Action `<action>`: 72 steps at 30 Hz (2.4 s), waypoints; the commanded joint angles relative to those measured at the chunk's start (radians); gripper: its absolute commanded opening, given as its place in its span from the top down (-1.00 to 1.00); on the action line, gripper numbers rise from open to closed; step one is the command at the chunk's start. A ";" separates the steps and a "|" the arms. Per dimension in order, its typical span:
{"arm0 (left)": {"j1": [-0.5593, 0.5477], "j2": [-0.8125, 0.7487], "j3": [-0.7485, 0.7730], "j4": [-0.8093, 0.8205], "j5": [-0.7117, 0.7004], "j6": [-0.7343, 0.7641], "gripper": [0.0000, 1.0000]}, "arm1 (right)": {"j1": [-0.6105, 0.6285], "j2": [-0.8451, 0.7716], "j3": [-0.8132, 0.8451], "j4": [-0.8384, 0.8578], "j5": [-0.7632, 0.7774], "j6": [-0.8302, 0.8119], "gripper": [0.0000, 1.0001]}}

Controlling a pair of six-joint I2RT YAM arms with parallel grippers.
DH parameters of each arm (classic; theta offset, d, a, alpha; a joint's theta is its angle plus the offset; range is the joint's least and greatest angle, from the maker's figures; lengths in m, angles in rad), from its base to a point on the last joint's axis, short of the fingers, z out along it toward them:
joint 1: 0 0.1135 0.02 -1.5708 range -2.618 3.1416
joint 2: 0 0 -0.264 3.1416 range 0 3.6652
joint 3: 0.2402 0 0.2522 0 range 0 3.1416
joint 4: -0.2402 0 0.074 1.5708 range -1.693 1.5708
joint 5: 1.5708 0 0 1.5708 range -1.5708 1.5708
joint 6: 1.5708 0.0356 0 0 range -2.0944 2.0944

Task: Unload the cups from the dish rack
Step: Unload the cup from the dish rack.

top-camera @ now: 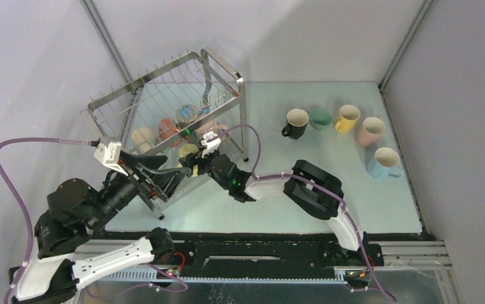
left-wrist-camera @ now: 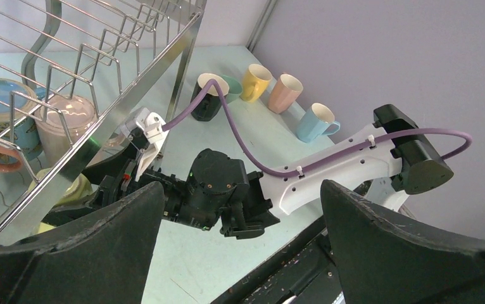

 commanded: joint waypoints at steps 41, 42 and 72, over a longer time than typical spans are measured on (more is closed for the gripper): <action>-0.004 0.002 -0.023 0.033 0.026 -0.002 -1.00 | 0.021 0.042 0.175 -0.173 0.086 -0.039 -0.99; -0.003 0.001 -0.023 0.033 0.026 -0.002 -1.00 | 0.022 0.046 0.175 -0.175 0.087 -0.037 -0.99; -0.003 -0.012 -0.065 0.036 0.012 -0.018 -1.00 | 0.008 -0.053 0.110 -0.100 0.063 0.076 0.37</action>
